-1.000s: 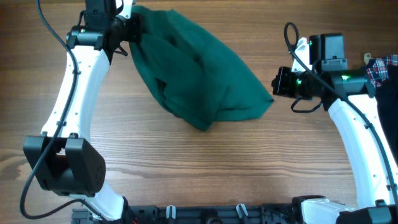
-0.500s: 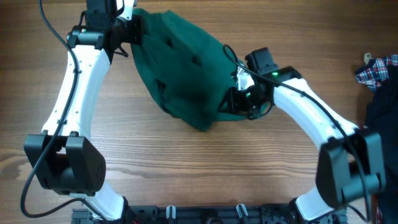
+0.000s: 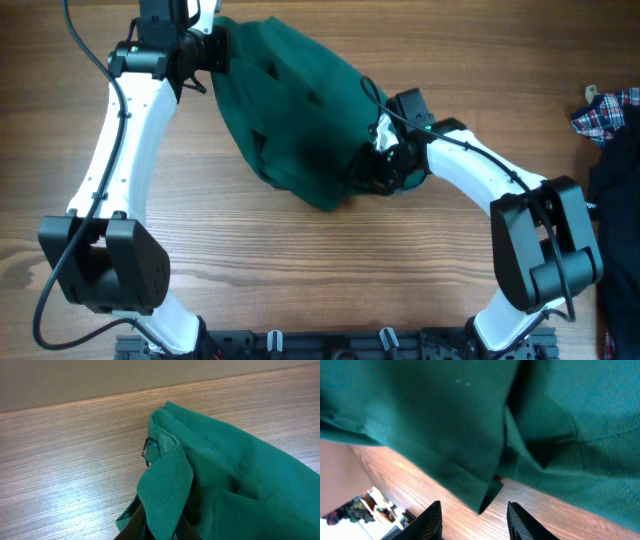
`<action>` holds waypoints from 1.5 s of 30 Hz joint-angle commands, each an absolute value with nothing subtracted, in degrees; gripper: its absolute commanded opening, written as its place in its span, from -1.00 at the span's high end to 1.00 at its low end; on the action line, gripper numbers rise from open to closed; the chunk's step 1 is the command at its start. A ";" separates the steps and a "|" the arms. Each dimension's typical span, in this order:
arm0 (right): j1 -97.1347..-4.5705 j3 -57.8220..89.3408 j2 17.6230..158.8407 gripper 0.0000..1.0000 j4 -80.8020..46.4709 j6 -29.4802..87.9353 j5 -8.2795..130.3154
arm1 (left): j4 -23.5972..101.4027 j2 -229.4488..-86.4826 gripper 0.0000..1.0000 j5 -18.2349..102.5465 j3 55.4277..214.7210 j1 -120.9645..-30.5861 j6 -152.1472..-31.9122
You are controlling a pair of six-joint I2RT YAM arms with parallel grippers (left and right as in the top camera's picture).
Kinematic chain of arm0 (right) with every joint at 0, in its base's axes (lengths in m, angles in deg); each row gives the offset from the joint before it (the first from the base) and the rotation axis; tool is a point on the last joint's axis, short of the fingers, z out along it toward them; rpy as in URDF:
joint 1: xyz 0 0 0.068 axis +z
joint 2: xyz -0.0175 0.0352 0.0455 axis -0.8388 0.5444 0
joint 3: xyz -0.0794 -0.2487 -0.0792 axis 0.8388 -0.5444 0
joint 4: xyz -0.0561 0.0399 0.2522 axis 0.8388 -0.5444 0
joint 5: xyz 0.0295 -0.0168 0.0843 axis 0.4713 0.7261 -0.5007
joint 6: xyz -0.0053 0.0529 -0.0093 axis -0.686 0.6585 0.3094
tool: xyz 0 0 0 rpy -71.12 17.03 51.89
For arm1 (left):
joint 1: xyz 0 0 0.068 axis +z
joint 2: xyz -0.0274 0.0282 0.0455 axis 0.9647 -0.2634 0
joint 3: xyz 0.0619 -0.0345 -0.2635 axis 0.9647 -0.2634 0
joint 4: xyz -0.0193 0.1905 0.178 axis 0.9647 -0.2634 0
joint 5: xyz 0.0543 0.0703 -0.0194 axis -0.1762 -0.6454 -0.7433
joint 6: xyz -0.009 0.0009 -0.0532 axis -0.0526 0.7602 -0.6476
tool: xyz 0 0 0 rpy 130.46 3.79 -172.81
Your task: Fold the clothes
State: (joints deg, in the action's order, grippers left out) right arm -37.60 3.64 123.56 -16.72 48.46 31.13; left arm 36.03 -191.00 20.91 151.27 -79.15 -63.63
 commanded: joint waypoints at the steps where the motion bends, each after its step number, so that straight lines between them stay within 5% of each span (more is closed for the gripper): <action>1: -37.31 1.17 124.87 0.17 -13.48 51.81 28.07 | 36.20 -191.33 0.76 21.94 151.95 -79.04 -63.74; 16: -33.97 0.62 125.01 0.12 -7.36 60.35 32.92 | 36.16 -191.33 0.76 21.92 151.95 -79.04 -63.74; 17: -33.92 0.62 125.84 -0.06 -7.30 61.71 32.99 | 36.16 -191.33 0.76 21.92 151.95 -79.04 -63.74; 20: -33.92 0.62 127.87 -0.07 -4.54 63.24 29.99 | 36.14 -191.33 0.77 21.92 151.93 -79.04 -63.74; 23: -33.92 0.62 129.40 0.15 -2.38 63.52 27.85 | 36.14 -191.33 0.77 21.92 151.93 -79.04 -63.74; 26: -33.92 0.65 129.42 0.91 -1.24 63.28 27.41 | 36.14 -191.33 0.76 21.92 151.93 -79.04 -63.74; 34: -34.06 2.35 120.96 0.91 -2.97 53.79 28.05 | 36.31 -191.33 0.79 21.92 151.93 -79.04 -63.76; 45: -41.33 23.49 110.56 0.92 -29.04 24.46 49.01 | 36.84 -188.23 0.91 20.60 153.54 -79.04 -68.06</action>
State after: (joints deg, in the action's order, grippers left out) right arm -39.34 18.79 111.39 -27.41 32.53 42.84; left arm 36.18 -190.98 21.17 151.27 -79.15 -64.96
